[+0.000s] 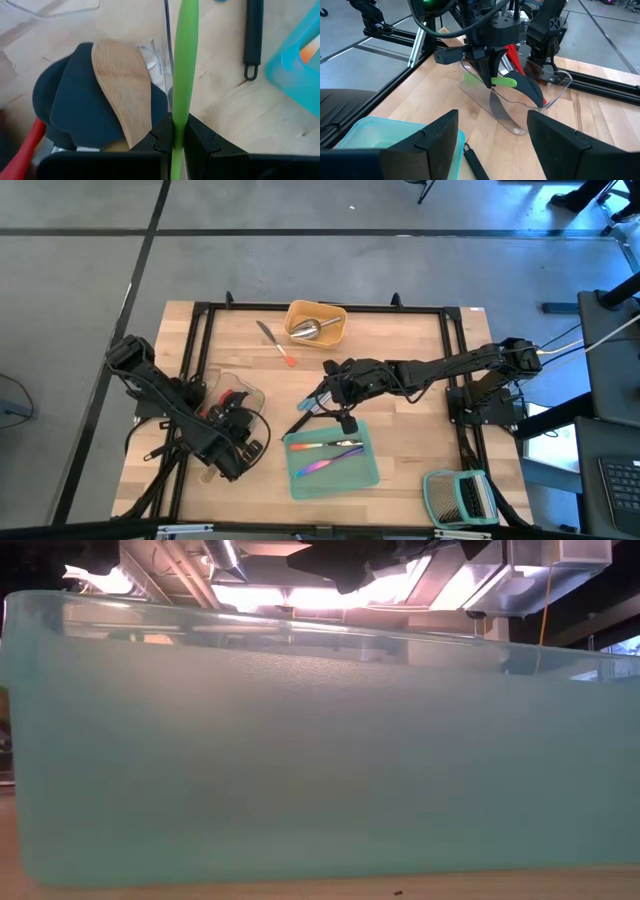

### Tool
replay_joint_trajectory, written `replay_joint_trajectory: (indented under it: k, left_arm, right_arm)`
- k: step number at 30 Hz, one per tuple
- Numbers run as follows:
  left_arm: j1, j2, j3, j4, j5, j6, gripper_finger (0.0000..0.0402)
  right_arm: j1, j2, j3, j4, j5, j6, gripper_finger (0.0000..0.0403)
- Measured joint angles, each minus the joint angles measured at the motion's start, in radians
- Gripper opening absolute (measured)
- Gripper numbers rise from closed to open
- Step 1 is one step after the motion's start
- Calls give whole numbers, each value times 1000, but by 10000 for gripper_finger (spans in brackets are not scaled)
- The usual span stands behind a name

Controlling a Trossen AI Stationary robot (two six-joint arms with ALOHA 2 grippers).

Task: Pick & Place Kitchen Items
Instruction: Put the green spatula into the transparent bin

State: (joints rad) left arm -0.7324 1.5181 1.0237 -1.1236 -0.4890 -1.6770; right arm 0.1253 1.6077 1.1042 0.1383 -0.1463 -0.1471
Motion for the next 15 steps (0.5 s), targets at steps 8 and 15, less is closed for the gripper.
replay_joint_trajectory:
  k: [8, 15]
  left_arm:
    - [1, 0, 0, 0, 21, 0, 19]
    - [1, 0, 0, -1, 3, 19, 33]
  right_arm:
    - [0, 0, 0, 0, 0, 0, 240]
    - [0, 0, 0, 0, 0, 0, 240]
